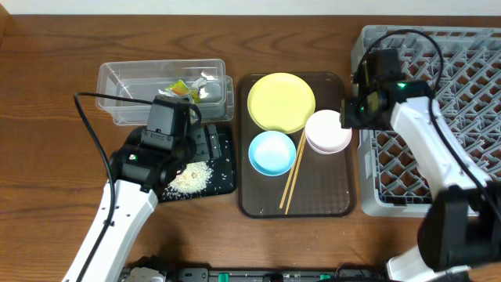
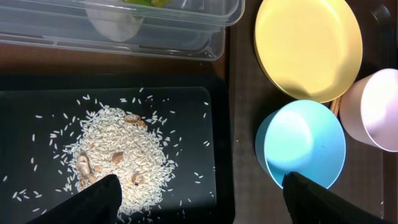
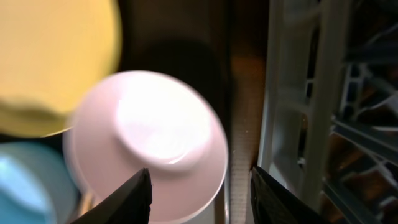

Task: Sort waste into correct bins and load items into the dishwasher rack
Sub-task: 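Grasp the pink bowl rim with the right gripper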

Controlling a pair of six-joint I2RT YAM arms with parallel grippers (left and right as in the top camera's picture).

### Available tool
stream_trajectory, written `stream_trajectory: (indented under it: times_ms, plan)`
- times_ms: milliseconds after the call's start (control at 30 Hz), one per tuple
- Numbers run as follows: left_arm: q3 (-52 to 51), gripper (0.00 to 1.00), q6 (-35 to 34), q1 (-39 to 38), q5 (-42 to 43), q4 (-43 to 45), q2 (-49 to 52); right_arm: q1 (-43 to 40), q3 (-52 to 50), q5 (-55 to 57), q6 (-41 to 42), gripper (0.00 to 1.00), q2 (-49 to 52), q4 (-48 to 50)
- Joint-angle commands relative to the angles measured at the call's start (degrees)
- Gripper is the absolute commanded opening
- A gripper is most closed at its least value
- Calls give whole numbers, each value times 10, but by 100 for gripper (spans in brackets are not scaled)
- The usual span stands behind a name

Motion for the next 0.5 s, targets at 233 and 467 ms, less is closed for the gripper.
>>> stream_trajectory:
  times_ms: [233,467]
  plan:
    - [5,85,10,1,-7,0,2,10,2,20,56,1,85,10]
    - [5,85,9,1,-7,0,2,-2,3,29,53,1,58,14]
